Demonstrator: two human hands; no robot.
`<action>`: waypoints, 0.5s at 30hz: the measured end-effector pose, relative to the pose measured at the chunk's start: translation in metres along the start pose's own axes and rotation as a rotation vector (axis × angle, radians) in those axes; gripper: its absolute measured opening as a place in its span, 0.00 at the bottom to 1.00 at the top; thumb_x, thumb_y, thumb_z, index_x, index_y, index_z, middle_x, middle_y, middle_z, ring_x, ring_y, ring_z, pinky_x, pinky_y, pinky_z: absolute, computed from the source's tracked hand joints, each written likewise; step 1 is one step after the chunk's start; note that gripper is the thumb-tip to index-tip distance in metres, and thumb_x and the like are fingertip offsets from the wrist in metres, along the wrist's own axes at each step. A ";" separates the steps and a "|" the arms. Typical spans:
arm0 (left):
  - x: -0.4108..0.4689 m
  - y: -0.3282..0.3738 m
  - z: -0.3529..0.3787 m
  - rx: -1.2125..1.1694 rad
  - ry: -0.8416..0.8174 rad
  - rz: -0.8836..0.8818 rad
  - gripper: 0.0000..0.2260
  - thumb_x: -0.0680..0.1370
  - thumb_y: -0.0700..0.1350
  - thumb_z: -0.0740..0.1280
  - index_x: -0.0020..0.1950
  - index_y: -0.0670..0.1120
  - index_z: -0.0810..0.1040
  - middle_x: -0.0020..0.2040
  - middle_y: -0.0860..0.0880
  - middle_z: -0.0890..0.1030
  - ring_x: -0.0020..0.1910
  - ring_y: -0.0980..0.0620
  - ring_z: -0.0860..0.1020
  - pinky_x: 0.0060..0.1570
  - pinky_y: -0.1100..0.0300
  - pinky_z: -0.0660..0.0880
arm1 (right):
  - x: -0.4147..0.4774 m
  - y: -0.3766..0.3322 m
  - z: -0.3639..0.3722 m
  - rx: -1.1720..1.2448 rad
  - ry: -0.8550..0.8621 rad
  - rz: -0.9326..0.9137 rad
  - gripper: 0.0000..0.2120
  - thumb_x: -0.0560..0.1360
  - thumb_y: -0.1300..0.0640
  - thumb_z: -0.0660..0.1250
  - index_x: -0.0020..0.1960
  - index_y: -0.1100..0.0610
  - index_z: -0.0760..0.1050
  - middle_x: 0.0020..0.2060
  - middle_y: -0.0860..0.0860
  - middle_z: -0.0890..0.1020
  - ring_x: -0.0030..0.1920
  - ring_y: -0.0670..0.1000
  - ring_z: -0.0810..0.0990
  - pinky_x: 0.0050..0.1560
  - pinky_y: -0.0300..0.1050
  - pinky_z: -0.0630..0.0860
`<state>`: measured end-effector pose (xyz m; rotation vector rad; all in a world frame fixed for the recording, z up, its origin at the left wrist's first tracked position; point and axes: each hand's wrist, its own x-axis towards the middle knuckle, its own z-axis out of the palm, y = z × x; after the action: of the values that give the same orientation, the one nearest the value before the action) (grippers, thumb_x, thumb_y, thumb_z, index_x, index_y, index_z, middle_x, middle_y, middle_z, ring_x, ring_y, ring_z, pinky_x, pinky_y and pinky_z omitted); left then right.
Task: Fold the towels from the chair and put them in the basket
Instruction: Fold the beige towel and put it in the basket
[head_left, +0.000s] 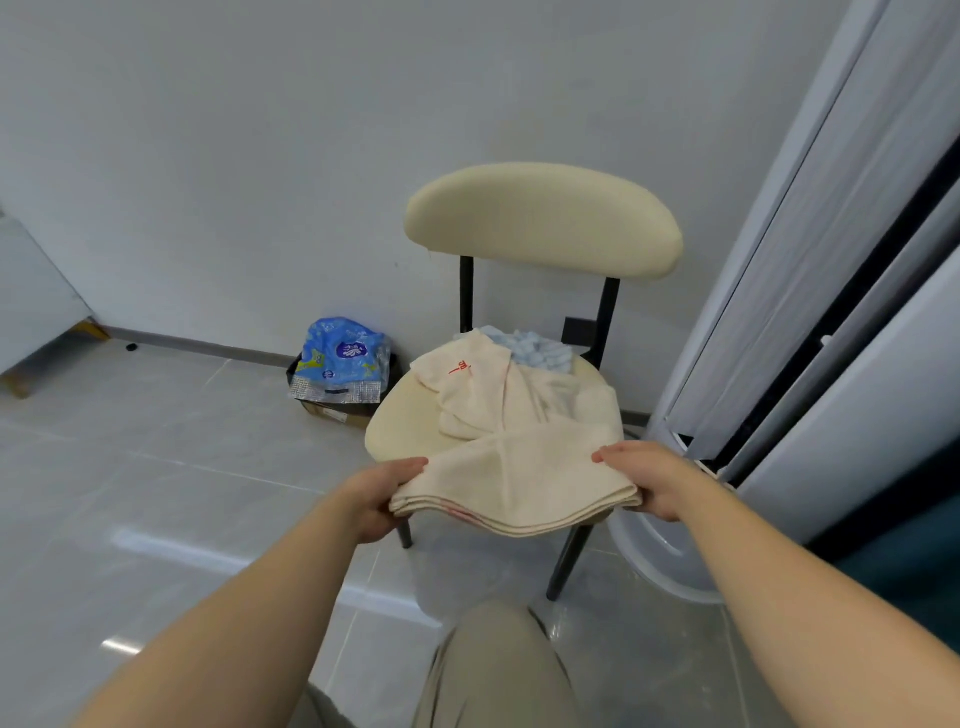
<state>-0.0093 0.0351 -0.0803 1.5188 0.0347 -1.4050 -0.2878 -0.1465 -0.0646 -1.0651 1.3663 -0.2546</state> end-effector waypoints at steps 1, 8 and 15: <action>-0.002 0.001 0.000 -0.009 -0.004 0.015 0.14 0.80 0.36 0.65 0.66 0.41 0.77 0.52 0.43 0.84 0.41 0.49 0.81 0.36 0.58 0.81 | 0.000 -0.002 0.001 -0.007 -0.008 -0.023 0.09 0.80 0.61 0.67 0.60 0.59 0.78 0.52 0.59 0.83 0.41 0.53 0.81 0.34 0.43 0.76; -0.028 0.017 0.000 0.009 -0.067 0.122 0.21 0.77 0.31 0.58 0.66 0.44 0.77 0.55 0.40 0.81 0.35 0.47 0.82 0.33 0.60 0.79 | -0.019 -0.019 -0.011 0.155 -0.183 -0.076 0.25 0.75 0.74 0.63 0.66 0.53 0.79 0.59 0.58 0.82 0.43 0.54 0.83 0.31 0.40 0.78; -0.064 0.040 -0.019 0.393 0.025 0.444 0.28 0.73 0.30 0.67 0.69 0.53 0.78 0.65 0.47 0.76 0.59 0.43 0.80 0.60 0.49 0.78 | -0.046 -0.026 -0.002 0.205 -0.204 -0.326 0.31 0.76 0.74 0.62 0.72 0.49 0.73 0.64 0.56 0.78 0.54 0.58 0.82 0.39 0.44 0.80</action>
<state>0.0085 0.0663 -0.0110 1.7279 -0.5603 -1.0704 -0.2908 -0.1290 -0.0152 -1.1056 0.9594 -0.5009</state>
